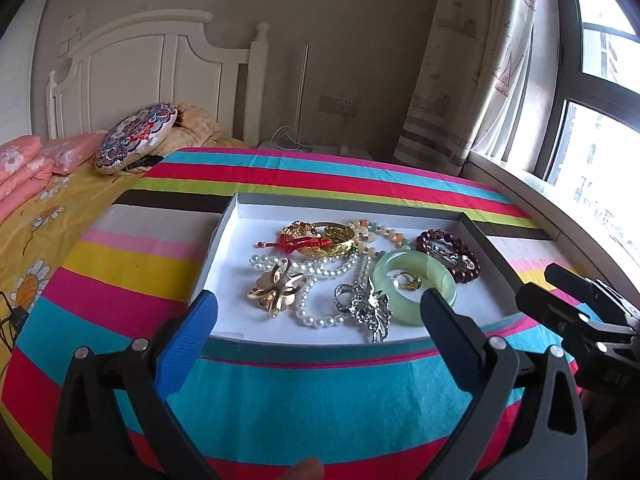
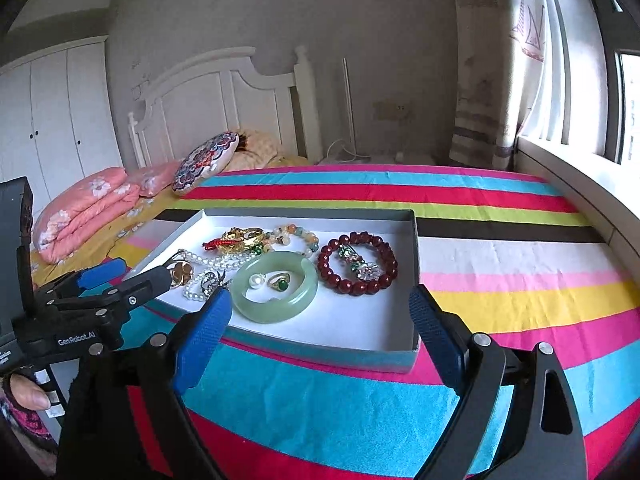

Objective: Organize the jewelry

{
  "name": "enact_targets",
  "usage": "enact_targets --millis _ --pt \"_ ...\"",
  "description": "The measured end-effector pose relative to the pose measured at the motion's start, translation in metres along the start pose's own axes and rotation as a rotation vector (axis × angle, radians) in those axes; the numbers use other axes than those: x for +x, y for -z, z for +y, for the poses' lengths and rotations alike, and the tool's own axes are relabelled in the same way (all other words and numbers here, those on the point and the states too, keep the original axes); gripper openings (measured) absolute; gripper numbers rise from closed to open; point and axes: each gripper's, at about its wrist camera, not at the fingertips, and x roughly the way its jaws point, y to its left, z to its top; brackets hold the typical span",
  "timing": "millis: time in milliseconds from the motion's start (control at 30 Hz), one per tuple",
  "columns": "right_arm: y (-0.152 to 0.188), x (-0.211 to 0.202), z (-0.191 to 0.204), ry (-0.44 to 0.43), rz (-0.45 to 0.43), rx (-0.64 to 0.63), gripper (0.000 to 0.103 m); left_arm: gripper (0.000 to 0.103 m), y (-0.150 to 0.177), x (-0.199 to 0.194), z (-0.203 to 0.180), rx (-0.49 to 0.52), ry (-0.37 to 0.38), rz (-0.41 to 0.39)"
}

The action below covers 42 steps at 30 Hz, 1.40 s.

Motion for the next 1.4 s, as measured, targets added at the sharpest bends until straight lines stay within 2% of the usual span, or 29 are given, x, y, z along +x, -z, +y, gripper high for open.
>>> enact_targets --millis 1400 --pt "0.0004 0.0059 -0.0045 -0.018 0.015 0.024 0.086 0.1 -0.0007 -0.0015 0.0019 0.0 -0.003 -0.004"
